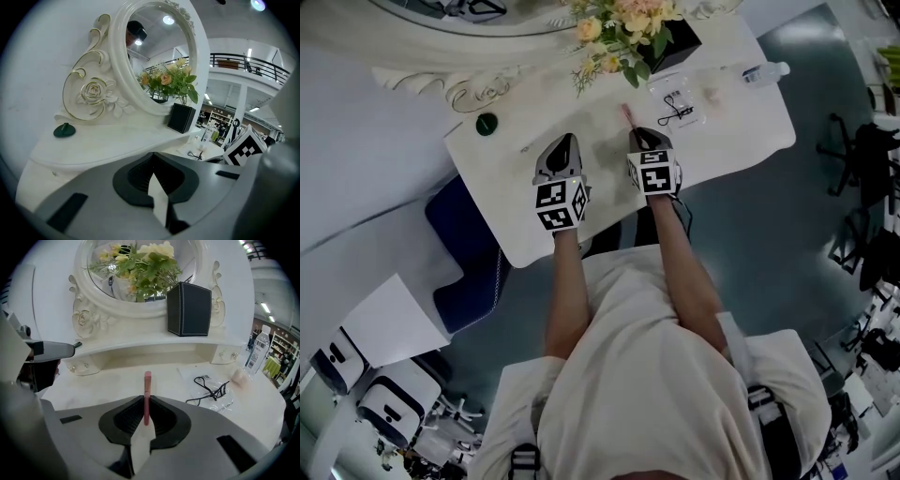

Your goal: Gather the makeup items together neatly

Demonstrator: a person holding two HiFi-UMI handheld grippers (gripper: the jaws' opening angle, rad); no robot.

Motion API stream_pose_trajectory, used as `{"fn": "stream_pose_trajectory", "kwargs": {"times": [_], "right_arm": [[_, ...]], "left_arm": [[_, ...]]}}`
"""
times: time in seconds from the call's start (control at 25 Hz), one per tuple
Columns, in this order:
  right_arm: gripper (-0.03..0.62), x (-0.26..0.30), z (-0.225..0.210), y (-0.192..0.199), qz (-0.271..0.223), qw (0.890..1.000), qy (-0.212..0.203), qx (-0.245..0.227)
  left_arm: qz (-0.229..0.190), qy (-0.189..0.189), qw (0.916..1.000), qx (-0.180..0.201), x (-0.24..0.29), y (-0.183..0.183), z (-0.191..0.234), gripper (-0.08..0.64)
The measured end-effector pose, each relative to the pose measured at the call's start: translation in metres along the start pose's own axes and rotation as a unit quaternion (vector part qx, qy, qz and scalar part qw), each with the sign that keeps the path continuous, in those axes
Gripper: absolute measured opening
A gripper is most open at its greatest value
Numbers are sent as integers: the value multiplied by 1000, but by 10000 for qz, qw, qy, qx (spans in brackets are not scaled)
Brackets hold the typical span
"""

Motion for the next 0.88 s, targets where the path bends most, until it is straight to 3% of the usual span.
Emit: {"fn": "stream_pose_trajectory", "kwargs": {"times": [0.6,0.88], "right_arm": [[72,-9,88,2,-134,9979,-579,-274],[72,-10,120,11,4,9943,-953,-479]], "left_arm": [[41,56,9999,76,-42,17,14,14],[-5,-24,10000,-58,-55,22,29,14]]}}
Point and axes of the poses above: the fingertips, and each gripper's own axes: x forward along the fingers, z to its left, y out of its underside, the point moved 1 cm from there along -x, backward along the fingers, and after that the axes turned 8 degrees about -x, right-handed, at the moved point
